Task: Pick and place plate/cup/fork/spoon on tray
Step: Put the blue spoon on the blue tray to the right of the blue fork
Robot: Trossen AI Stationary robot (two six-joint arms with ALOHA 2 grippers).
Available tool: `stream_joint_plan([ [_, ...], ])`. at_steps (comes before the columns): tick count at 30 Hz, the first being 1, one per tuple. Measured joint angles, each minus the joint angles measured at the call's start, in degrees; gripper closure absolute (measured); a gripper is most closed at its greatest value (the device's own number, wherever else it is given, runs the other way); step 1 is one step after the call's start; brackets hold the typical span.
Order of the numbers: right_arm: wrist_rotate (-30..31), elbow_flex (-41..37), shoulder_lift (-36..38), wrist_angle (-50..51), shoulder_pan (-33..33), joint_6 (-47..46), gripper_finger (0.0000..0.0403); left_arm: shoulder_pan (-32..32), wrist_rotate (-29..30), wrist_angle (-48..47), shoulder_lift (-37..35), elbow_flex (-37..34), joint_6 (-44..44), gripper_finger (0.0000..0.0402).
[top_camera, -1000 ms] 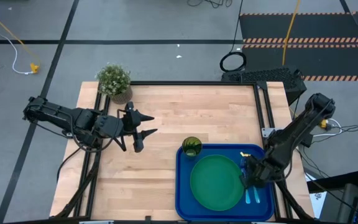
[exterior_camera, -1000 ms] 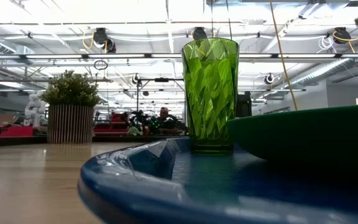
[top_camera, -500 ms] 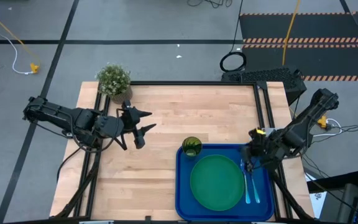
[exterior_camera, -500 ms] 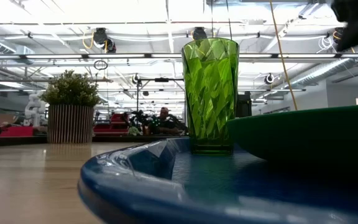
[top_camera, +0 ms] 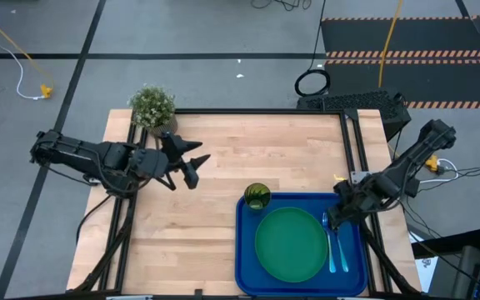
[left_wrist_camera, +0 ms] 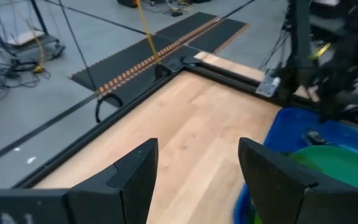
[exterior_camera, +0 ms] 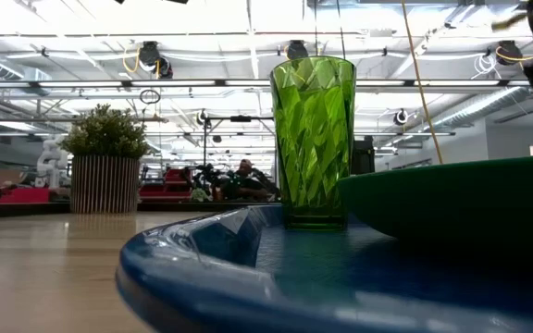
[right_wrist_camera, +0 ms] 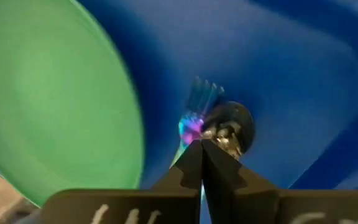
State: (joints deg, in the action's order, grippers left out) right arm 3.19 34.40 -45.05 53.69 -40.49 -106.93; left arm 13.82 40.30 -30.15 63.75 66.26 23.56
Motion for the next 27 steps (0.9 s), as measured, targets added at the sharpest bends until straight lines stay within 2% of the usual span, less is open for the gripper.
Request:
stream_joint_plan([
  [3, -3.7, -4.0, 0.1, -4.6, 0.0, -1.2, 0.0403, -0.4, -0.8, 0.9, 0.0, 0.0, 2.0, 0.0176],
  [12, -4.9, -11.9, 0.0, -11.5, 0.0, -3.4, 0.0403, -1.8, -1.4, 1.4, 0.0, 0.0, 3.8, 0.0176],
  [27, -5.0, -13.2, 0.0, -11.3, 0.0, -3.0, 0.0403, -2.7, -1.8, 1.3, 0.0, 0.0, 3.3, 0.0176],
])
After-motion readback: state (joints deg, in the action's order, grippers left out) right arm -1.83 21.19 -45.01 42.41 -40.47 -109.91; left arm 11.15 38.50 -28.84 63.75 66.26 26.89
